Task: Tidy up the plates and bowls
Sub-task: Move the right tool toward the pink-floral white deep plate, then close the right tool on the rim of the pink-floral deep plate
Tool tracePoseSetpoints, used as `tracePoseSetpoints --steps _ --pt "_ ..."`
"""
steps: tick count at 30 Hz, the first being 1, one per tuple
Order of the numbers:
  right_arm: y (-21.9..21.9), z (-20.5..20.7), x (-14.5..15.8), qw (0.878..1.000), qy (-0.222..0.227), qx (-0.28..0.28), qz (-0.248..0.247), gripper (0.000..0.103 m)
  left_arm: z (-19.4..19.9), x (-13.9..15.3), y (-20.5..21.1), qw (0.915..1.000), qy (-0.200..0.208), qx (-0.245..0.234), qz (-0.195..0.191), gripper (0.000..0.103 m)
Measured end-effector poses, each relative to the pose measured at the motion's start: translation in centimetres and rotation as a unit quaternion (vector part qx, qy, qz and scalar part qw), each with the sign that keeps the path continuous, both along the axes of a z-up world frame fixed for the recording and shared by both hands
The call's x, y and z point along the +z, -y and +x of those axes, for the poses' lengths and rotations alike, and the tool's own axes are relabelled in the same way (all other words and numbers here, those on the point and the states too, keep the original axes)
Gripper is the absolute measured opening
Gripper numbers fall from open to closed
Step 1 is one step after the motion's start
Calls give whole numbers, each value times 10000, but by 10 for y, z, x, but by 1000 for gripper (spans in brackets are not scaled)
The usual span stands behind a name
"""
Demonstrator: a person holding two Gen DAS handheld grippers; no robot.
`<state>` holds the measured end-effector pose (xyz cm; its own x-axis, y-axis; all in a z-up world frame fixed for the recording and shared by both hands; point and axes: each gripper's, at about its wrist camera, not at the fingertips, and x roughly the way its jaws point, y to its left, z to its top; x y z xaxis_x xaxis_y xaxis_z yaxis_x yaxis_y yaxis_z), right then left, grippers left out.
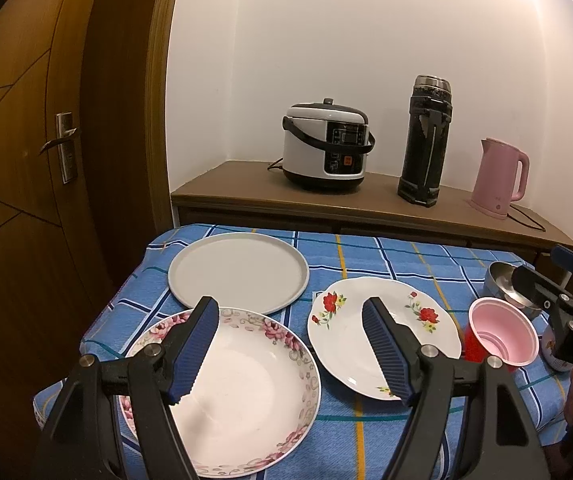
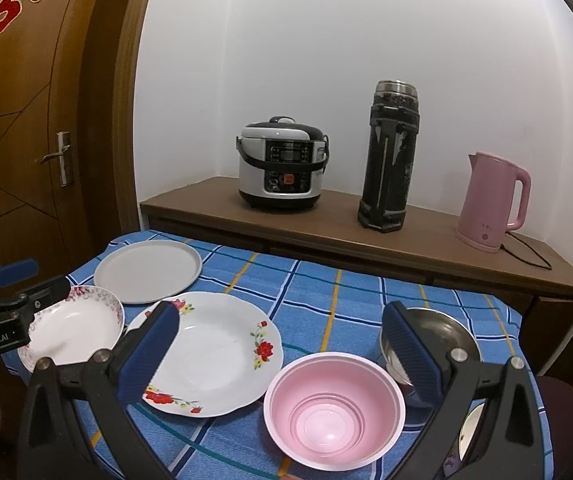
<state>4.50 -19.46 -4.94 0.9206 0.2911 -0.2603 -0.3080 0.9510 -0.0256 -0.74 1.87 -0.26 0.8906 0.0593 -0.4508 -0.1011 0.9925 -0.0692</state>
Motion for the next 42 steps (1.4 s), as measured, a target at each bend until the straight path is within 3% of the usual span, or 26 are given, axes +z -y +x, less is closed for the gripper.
tracePoseSetpoints --steps 18,22,29,34,38,42 --pt "-5 12 -2 9996 -147 172 159 100 0 -3 -10 9999 7 93 -52 76" --pt "-18 17 -5 9987 -263 418 107 86 1 -9 -19 9997 -44 229 -23 76" --pt "-64 29 -16 9935 -506 1012 -129 76 -1 -23 -54 9979 -227 594 -124 76" --pt "-102 40 -23 9830 -805 1632 -235 64 -2 -37 -80 9950 -475 857 -204 76" --pt "-127 52 -30 9762 -1015 1886 -337 52 -3 -46 -98 9926 -596 1016 -297 76" --pt "-142 56 -38 9694 -1243 2074 -434 47 -4 -54 -109 9911 -690 1075 -375 76"
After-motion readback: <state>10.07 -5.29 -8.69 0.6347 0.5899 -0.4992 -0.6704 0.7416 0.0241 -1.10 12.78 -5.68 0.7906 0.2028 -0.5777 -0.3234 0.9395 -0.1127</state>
